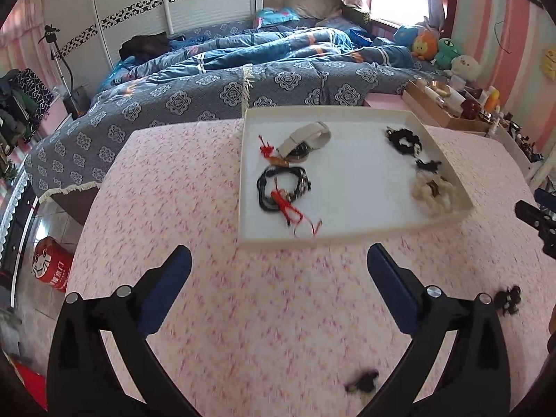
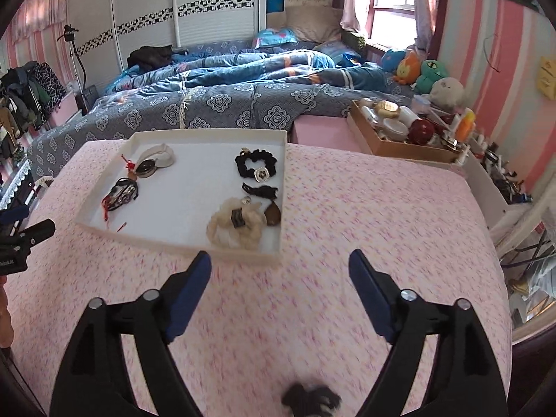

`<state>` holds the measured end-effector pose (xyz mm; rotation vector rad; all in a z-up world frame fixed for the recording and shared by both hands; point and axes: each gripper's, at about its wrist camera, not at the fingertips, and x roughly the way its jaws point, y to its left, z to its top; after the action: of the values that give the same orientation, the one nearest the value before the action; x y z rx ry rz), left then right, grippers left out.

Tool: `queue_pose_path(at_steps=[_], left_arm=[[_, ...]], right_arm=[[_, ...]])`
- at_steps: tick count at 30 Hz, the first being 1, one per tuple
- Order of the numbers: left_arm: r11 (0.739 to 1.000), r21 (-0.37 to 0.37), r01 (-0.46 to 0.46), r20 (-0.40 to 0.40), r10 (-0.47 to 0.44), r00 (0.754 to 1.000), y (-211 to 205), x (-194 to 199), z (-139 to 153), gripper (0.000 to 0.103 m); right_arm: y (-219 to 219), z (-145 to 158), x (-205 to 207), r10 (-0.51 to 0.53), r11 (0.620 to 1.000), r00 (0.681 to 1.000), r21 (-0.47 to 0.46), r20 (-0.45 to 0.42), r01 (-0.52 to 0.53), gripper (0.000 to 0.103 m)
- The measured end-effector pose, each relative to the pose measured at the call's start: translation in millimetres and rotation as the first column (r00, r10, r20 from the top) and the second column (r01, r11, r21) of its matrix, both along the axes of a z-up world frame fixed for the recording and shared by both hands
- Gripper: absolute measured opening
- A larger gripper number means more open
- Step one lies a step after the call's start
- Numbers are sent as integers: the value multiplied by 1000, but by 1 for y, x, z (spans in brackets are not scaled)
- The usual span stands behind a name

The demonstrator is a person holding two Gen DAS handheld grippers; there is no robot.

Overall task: Organize jewelry
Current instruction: 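Move left tool to black knotted jade pendant while right tool moves to black claw clip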

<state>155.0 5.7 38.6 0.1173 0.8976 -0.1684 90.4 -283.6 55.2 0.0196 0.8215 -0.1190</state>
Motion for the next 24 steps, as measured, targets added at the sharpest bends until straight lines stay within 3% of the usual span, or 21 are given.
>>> queue_pose_path(at_steps=[2,13,18,24], left_arm=[[1000,4,7,-8,-6,1000,2,-15,-1,100],[999,-15,40,-107,-41,993,-6,-70,-41,100],[997,-36,65,-113,-69,991,-18,-93,-52,100],[996,0,94,-84,-94,992,-35,-118,-60,100]], right_arm=[[-6,0,-17,-12,1000,1000,6,3,12,90],[-28,-41,-82,-89,994,994,53,-56,92,90],[-26,-60,-97,-105,992,992,56,-69,109,90],[-27,-70,-109,-142,989,989,22,-48,144,90]])
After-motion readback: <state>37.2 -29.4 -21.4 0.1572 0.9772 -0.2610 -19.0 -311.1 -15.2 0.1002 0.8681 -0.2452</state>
